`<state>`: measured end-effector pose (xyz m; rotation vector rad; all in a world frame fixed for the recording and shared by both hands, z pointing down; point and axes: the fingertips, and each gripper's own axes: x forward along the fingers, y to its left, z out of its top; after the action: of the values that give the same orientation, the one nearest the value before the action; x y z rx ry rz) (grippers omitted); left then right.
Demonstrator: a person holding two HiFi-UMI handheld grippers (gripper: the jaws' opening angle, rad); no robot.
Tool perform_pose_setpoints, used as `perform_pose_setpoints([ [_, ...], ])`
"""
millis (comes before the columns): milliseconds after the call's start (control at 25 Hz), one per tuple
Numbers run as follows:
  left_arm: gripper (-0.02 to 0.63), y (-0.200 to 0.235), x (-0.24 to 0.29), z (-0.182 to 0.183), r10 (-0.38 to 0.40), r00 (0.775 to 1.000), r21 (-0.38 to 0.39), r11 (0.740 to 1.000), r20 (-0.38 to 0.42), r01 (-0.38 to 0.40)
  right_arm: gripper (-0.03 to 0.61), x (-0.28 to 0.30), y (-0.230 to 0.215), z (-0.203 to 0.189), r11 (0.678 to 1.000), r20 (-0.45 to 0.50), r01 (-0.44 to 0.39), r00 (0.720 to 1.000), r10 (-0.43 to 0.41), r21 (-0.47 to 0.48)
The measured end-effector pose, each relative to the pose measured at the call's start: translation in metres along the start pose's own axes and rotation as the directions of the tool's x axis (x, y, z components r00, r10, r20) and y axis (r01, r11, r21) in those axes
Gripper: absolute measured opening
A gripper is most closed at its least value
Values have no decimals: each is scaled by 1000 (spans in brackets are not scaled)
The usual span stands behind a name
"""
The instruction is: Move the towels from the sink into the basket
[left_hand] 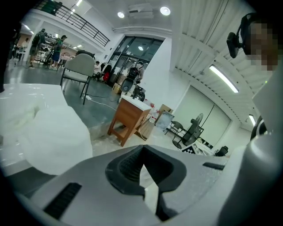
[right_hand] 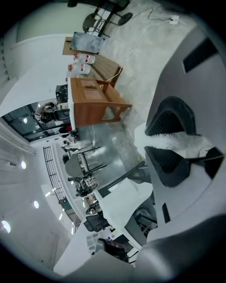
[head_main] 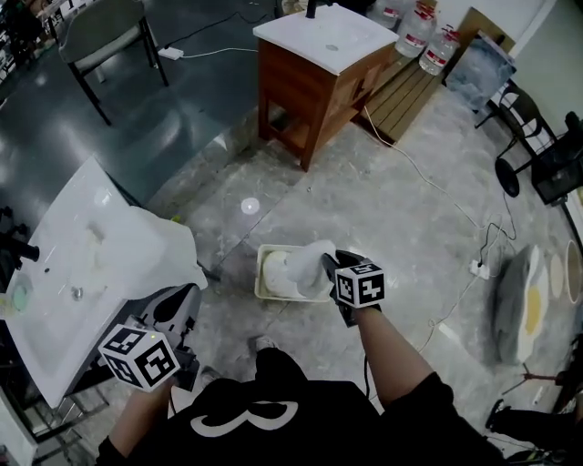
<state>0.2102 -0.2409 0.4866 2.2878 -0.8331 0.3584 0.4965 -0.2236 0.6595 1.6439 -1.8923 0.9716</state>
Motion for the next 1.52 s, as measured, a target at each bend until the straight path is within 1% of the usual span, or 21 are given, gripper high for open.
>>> perform_pose_setpoints([
  [80, 5, 6, 6, -9, 13, 1000, -6, 1000, -18, -13, 72, 25, -14, -20, 1000, -51, 4, 999, -3, 26],
  [240, 5, 19, 14, -25, 40, 998, -28, 999, -52, -41, 74, 69, -31, -69, 994, -163, -21, 986, 39, 111],
  [320, 5, 27, 17, -29, 54, 997, -34, 998, -63, -56, 87, 83, -41, -91, 991, -224, -6, 974, 36, 130],
  [360, 5, 30, 18, -31, 62, 996, -37, 997, -68, -64, 91, 88, -45, -98, 991, -237, 3, 971, 30, 134],
  [400, 5, 33, 18, -32, 70, 995, -41, 996, -72, -73, 99, 91, -50, -102, 990, -238, 8, 971, 26, 141],
  [480, 5, 39, 19, -36, 84, 993, -47, 995, -81, -88, 160, 97, -55, -109, 987, -234, 9, 972, 29, 161],
  [600, 5, 44, 24, -42, 90, 991, -53, 994, -95, -96, 212, 103, -62, -117, 985, -240, 18, 970, 24, 169],
  [680, 5, 46, 29, -46, 90, 990, -53, 994, -105, -96, 270, 105, -65, -120, 986, -239, 32, 971, 8, 166],
  [760, 5, 46, 34, -48, 86, 990, -54, 994, -110, -92, 291, 105, -66, -122, 986, -229, 38, 973, 1, 163],
  [880, 5, 42, 39, -48, 76, 991, -56, 995, -109, -83, 293, 101, -62, -121, 987, -223, 25, 975, 11, 158],
  [960, 5, 37, 40, -47, 71, 992, -52, 996, -105, -77, 293, 98, -55, -114, 989, -205, -1, 978, 32, 151],
  [1080, 5, 30, 37, -43, 67, 993, -47, 996, -94, -72, 299, 91, -35, -89, 992, -152, -60, 985, 76, 108],
  [1160, 5, 27, 29, -40, 69, 994, -48, 996, -84, -73, 302, 84, -13, -70, 991, -118, -110, 986, 119, 76],
  [1280, 5, 25, 11, -31, 76, 996, -50, 996, -56, -78, 316, 72, 31, -40, 980, -90, -198, 976, 198, 8],
  [1360, 5, 27, -5, -24, 90, 996, -50, 995, -19, -91, 332, 65, 67, -11, 961, -60, -266, 963, 261, -80],
  [1440, 5, 31, -23, -19, 111, 994, -54, 993, 21, -110, 345, 53, 108, 21, 927, -23, -329, 944, 330, -180],
  [1520, 5, 39, -41, -19, 131, 990, -66, 990, 46, -128, 361, 38, 149, 50, 888, 12, -368, 922, 386, -274],
])
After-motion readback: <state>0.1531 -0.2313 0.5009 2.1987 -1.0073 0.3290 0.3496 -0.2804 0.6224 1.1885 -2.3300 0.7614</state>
